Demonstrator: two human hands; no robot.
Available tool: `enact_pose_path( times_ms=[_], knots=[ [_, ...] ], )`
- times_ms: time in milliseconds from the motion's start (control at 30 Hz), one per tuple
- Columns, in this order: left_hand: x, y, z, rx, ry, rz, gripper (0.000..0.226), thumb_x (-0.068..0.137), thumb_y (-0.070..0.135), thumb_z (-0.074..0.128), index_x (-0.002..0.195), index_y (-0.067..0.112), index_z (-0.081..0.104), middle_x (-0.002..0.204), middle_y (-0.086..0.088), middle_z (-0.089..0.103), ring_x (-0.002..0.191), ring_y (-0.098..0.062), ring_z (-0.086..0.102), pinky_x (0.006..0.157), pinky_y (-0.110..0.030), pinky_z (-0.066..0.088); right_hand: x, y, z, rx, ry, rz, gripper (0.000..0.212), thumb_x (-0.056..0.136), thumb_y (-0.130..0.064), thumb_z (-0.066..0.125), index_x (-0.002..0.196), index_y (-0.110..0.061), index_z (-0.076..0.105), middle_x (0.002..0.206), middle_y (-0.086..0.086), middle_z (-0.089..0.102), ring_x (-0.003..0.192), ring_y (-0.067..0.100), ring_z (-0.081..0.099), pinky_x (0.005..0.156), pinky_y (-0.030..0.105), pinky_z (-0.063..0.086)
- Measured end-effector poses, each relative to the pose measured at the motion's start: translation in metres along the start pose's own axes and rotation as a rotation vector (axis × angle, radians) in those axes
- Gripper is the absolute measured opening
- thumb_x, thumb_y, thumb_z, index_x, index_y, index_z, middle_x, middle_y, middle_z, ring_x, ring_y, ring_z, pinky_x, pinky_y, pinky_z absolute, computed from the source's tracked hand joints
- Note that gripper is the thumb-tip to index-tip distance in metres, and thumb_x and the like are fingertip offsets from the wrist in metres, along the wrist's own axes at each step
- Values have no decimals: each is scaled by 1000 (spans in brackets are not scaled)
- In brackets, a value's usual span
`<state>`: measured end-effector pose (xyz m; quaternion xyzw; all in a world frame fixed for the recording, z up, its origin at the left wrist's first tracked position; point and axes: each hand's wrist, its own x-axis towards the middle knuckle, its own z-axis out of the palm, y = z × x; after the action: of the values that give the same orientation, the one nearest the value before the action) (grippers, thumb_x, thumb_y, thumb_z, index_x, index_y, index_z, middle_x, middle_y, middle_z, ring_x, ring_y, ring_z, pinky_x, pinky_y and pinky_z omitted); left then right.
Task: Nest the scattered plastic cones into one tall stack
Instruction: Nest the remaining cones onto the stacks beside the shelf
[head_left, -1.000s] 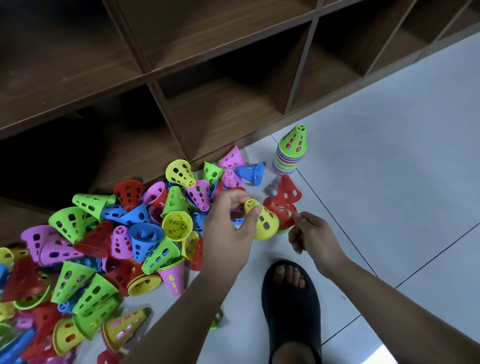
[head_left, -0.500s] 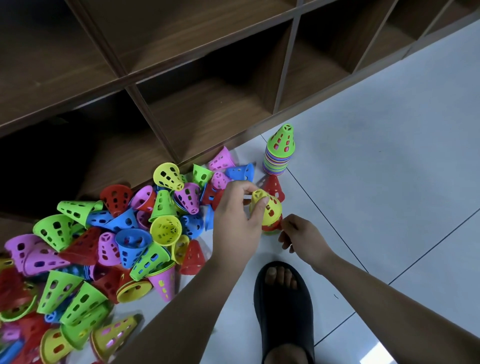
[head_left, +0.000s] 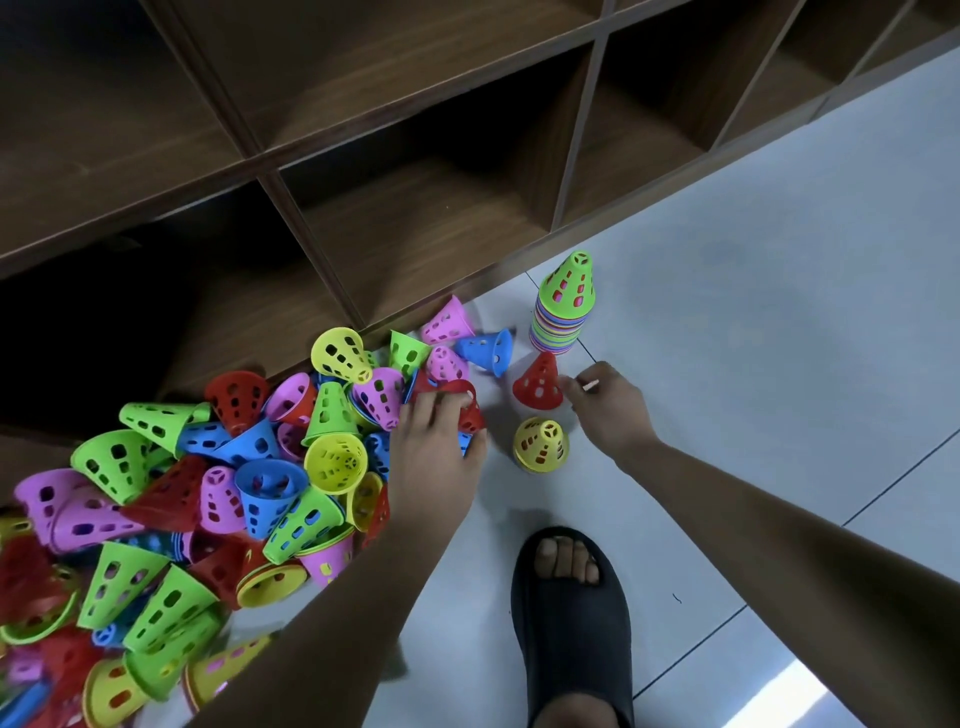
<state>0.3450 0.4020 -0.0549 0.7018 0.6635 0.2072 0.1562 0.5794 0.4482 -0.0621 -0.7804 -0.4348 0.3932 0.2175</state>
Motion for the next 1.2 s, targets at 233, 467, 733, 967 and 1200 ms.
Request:
enact_pose_path(
  times_ms=[233,467,733,967,1200],
  knots=[
    [18,-9,5,111,-103,-2,55,88,32,81,138,22,60,143,-7,55,125,-32,55,99,-50,52,22,-23,13,-223,-119,115,73,84,-76,66,116,-11,55,108,8,62,96,27,62,78,38,54],
    [29,-12,6,160,-92,25,11,94,28,76,97,20,70,108,-6,64,104,-35,60,95,-52,52,30,-21,14,-19,-186,200,55,77,-65,77,89,-12,71,93,13,75,77,27,69,69,35,52],
    [17,0,-17,-252,41,-70,6,98,24,75,97,19,73,93,3,66,78,-19,64,73,-43,57,-15,-11,-6,311,-133,35,31,83,-52,82,103,-30,73,98,1,77,93,22,72,91,45,57],
    [8,32,-45,-678,142,-291,10,105,31,68,102,23,74,88,9,78,83,-10,74,75,-33,60,-64,2,-6,265,-53,-270,38,92,-31,82,125,-35,65,116,-18,73,107,4,68,92,26,52],
    [-6,62,-25,-1087,79,-475,12,108,20,64,102,11,71,87,-4,81,84,-18,79,75,-24,59,-68,34,16,64,-59,-435,61,78,-18,92,132,-22,64,123,-12,69,113,9,67,100,26,53]
  ],
)
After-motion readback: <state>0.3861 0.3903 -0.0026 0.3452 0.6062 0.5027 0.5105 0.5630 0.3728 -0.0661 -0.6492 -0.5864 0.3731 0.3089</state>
